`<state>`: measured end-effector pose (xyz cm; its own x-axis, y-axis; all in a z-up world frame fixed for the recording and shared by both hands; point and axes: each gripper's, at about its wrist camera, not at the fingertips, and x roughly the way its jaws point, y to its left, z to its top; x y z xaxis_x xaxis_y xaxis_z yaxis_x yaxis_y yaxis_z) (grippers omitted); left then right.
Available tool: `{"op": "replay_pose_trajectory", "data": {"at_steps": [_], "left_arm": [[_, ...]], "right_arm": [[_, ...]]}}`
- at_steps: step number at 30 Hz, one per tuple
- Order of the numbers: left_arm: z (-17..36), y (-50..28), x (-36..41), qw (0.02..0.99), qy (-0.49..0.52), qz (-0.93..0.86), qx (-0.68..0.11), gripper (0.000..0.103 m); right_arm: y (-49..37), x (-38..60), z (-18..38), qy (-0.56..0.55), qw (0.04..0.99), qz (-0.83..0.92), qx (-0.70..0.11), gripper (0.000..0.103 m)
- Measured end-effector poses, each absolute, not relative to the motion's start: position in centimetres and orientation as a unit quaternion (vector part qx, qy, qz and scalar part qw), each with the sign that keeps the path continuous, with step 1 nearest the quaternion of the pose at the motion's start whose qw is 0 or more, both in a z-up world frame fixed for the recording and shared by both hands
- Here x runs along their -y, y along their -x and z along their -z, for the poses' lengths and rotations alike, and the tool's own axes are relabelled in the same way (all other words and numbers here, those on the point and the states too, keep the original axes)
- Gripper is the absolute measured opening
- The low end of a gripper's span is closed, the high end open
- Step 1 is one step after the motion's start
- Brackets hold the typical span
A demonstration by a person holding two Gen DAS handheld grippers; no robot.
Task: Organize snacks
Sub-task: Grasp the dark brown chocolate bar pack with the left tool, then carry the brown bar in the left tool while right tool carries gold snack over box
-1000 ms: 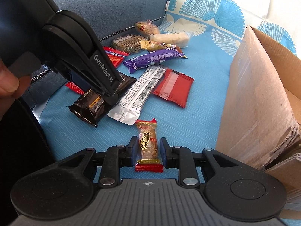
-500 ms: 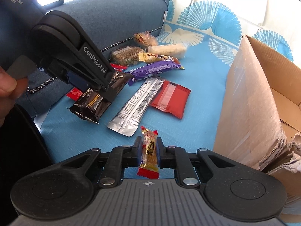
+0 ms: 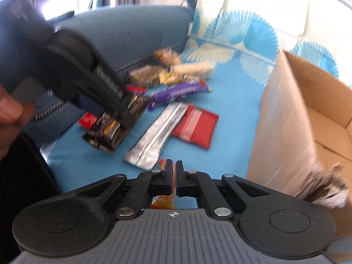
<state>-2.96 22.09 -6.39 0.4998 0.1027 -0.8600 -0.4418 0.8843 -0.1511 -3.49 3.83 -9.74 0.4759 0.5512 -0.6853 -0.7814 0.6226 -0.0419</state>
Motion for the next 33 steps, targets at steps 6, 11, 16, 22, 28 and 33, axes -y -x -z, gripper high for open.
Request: {"op": "replay_pose_trajectory", "data": {"at_steps": [6,11,16,22,28,33], "left_arm": [[6.3,3.2,-22.1,0.847,0.186,-0.157,-0.472,0.042],[6.3,3.1,-22.1,0.848,0.188,-0.156,-0.471,0.042],[6.2,3.2,-22.1,0.85,0.187,-0.155,-0.468,0.042],[5.9,3.8,-22.2,0.855,0.189,-0.151,-0.458,0.042],[5.1,4.9,-22.0,0.869,0.19,-0.142,-0.434,0.042],[3.8,6.2,-21.4,0.895,0.18,-0.122,-0.389,0.042]], "right_arm": [[3.8,-4.4,10.5,0.202,0.836,-0.383,-0.337,0.051],[3.5,-4.4,11.1,0.197,0.831,-0.38,-0.354,0.044],[3.8,-4.4,11.1,0.194,0.827,-0.391,-0.354,0.019],[4.8,-4.2,10.1,0.194,0.836,-0.4,-0.321,0.018],[6.4,-2.8,7.5,0.171,0.858,-0.401,-0.271,0.018],[7.5,-0.4,4.8,0.147,0.88,-0.38,-0.245,0.018]]}}
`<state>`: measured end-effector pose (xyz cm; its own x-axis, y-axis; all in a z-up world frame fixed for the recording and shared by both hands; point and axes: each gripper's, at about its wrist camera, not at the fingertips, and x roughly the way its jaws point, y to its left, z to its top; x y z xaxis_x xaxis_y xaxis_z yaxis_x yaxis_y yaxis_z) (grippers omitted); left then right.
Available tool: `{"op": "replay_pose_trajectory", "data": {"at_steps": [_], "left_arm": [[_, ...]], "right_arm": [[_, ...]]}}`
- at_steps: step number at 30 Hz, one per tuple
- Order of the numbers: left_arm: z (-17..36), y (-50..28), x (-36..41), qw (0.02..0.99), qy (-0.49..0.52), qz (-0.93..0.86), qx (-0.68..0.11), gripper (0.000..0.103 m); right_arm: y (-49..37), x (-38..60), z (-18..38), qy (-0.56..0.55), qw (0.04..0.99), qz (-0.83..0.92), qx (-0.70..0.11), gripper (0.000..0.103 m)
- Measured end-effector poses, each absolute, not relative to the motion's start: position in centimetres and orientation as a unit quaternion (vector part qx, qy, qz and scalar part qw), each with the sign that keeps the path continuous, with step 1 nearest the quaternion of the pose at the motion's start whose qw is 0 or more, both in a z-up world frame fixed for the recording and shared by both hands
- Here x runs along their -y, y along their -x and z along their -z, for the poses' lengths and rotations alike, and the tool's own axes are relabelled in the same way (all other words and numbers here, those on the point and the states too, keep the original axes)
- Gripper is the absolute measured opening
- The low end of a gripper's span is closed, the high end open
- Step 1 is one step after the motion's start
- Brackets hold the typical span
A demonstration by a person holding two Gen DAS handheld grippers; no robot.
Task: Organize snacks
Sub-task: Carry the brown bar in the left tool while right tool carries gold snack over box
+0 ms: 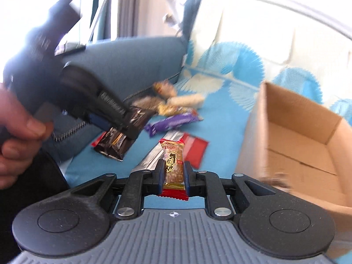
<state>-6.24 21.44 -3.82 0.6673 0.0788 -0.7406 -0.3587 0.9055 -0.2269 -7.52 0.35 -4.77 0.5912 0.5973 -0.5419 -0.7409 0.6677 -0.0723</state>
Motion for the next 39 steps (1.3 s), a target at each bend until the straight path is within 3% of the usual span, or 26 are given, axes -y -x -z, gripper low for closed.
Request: {"op": "replay_pose_trajectory", "data": {"at_steps": [12,26,30,39], "left_arm": [[2.6,6.8,-20.2,0.921,0.155,-0.1,-0.342,0.042],[3.1,5.6,-20.2,0.918,0.136,-0.112,-0.355,0.042],[2.5,6.2,-19.6,0.93,0.12,-0.125,-0.325,0.042],[1.4,5.8,-17.5,0.917,0.131,-0.163,-0.339,0.042]], "right_arm": [[7.4,10.2,-2.8,0.06,0.944,-0.276,-0.167,0.018],[0.2,19.1,-2.2,-0.006,0.969,-0.19,-0.159,0.018],[-1.7,21.2,-1.6,-0.027,0.974,-0.165,-0.152,0.018],[-3.5,20.0,-0.2,-0.036,0.967,-0.186,-0.17,0.018]]}}
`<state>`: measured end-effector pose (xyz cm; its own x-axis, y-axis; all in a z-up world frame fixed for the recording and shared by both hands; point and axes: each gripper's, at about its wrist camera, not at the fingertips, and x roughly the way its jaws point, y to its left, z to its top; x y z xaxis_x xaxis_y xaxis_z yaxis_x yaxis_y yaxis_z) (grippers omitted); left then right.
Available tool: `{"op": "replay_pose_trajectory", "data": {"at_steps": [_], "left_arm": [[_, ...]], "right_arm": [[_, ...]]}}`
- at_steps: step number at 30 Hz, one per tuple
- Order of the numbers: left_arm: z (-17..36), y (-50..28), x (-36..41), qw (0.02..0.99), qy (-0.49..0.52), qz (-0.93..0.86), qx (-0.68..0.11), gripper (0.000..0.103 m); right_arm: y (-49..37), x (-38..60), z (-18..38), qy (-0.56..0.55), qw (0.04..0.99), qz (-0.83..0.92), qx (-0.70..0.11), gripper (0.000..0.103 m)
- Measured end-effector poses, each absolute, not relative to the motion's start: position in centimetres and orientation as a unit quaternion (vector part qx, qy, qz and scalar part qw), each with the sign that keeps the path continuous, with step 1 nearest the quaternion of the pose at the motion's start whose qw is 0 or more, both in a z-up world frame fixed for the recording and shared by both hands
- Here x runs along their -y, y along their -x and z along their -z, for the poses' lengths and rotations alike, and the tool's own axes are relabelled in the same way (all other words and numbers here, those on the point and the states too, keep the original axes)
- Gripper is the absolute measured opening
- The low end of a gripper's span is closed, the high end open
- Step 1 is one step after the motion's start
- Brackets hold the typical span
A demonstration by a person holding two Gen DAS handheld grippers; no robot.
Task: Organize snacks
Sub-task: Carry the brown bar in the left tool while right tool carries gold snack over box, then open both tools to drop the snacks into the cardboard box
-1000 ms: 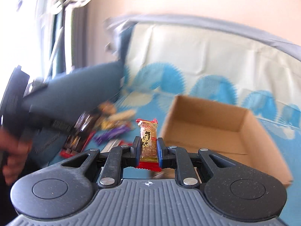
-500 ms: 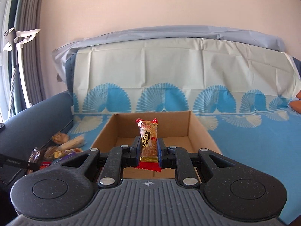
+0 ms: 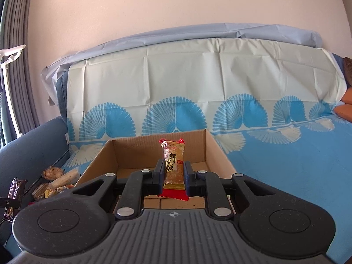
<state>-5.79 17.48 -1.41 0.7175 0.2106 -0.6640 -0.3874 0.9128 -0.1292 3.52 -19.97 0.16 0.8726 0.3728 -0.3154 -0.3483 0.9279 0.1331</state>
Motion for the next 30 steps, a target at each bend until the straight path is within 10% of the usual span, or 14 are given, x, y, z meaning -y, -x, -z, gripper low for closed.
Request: {"op": "replay_pose_trajectory", "data": {"at_steps": [17,20,22,30], "left_arm": [[-6.2,-7.5,-2.5,0.948,0.131,-0.014,-0.29,0.042],[-7.3,-9.4,0.5,0.95,0.113,0.023,-0.29,0.068],[-7.8,-9.3,1.8,0.958,0.097,0.02,-0.268,0.085],[-6.9,-4.4,0.1,0.974,0.061,-0.024,-0.217,0.085]], "right_arm": [[-5.0,22.5,0.4,-0.106,0.958,-0.196,-0.182,0.019],[-5.5,22.3,0.7,-0.103,0.956,-0.184,-0.206,0.052],[-5.5,22.3,0.6,-0.101,0.959,-0.17,-0.205,0.055],[-5.6,22.3,0.6,-0.101,0.957,-0.171,-0.212,0.055]]}}
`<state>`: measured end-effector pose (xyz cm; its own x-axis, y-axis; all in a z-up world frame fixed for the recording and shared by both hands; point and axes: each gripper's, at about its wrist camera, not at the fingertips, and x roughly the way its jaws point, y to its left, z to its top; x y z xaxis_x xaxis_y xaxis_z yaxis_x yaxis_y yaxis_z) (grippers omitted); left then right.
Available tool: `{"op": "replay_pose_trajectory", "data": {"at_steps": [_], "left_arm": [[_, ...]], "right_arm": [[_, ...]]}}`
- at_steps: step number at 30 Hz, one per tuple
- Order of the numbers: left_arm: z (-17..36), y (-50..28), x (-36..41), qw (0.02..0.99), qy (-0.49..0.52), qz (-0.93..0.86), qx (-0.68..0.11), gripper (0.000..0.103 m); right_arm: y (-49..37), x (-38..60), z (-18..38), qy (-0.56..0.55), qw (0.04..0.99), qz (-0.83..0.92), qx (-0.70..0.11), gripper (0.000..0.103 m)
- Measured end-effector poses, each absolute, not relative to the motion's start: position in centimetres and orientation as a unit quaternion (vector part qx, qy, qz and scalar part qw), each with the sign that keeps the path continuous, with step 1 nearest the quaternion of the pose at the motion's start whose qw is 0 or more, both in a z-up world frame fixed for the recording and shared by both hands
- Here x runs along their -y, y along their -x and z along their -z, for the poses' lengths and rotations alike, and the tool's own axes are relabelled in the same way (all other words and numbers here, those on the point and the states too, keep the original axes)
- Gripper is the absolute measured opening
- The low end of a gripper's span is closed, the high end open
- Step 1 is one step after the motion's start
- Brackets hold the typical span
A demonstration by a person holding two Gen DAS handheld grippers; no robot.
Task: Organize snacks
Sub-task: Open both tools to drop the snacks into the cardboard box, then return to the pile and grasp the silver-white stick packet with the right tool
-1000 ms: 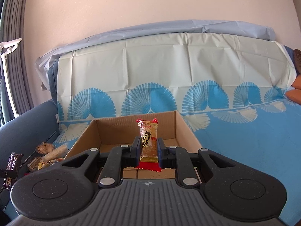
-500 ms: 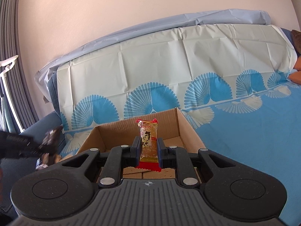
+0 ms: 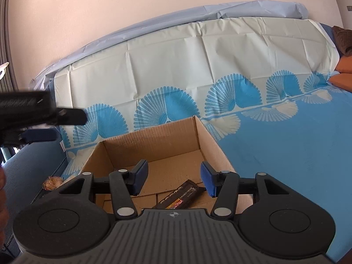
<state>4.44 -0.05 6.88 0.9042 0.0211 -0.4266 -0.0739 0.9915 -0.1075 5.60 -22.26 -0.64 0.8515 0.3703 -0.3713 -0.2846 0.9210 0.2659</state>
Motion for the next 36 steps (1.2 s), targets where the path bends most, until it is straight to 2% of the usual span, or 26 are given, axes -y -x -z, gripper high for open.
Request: {"op": "replay_pose_trajectory", "data": {"at_steps": [6,8,9,10,11,12,13,16,18,23,27,36], "left_arm": [[-5.9,-0.4,-8.1,0.963,0.07,-0.091,-0.243,0.084],[-5.2,0.8,-11.5,0.955,0.074,-0.119,-0.261,0.079],[-4.7,1.3,-13.0,0.951,0.079,-0.125,-0.271,0.069],[-4.0,1.9,-14.7,0.946,0.086,-0.133,-0.284,0.053],[-3.1,2.7,-16.1,0.94,0.087,-0.146,-0.294,0.043],[-2.1,3.3,-17.3,0.933,0.083,-0.163,-0.309,0.024],[-1.1,3.8,-18.2,0.927,0.077,-0.175,-0.322,0.014],[2.2,5.5,-20.4,0.917,0.09,-0.19,-0.339,0.013],[3.1,6.2,-22.0,0.904,0.139,-0.202,-0.35,0.013],[2.8,6.2,-21.5,0.908,0.126,-0.187,-0.353,0.013],[2.8,5.7,-20.8,0.912,0.112,-0.169,-0.358,0.014],[3.7,5.3,-22.5,0.895,0.16,-0.168,-0.382,0.018]], "right_arm": [[-5.2,21.4,0.5,-0.08,0.959,-0.169,-0.213,0.055],[-5.0,21.0,0.5,-0.07,0.96,-0.169,-0.212,0.055],[-4.9,20.8,0.4,-0.065,0.96,-0.169,-0.212,0.055],[-4.8,20.5,0.4,-0.06,0.961,-0.169,-0.212,0.055],[-4.6,20.3,0.4,-0.053,0.961,-0.169,-0.211,0.055],[-4.5,20.0,0.4,-0.046,0.962,-0.169,-0.211,0.055],[-4.4,19.7,0.3,-0.039,0.962,-0.169,-0.21,0.054],[-4.0,18.9,0.2,-0.019,0.963,-0.169,-0.208,0.054],[-3.6,18.3,0.0,-0.009,0.964,-0.169,-0.207,0.053],[-2.0,16.7,-0.6,0.012,0.965,-0.173,-0.197,0.038],[-0.7,14.6,-1.1,0.033,0.964,-0.181,-0.193,0.038],[2.6,7.5,-1.6,0.072,0.944,-0.253,-0.2,0.038]]}}
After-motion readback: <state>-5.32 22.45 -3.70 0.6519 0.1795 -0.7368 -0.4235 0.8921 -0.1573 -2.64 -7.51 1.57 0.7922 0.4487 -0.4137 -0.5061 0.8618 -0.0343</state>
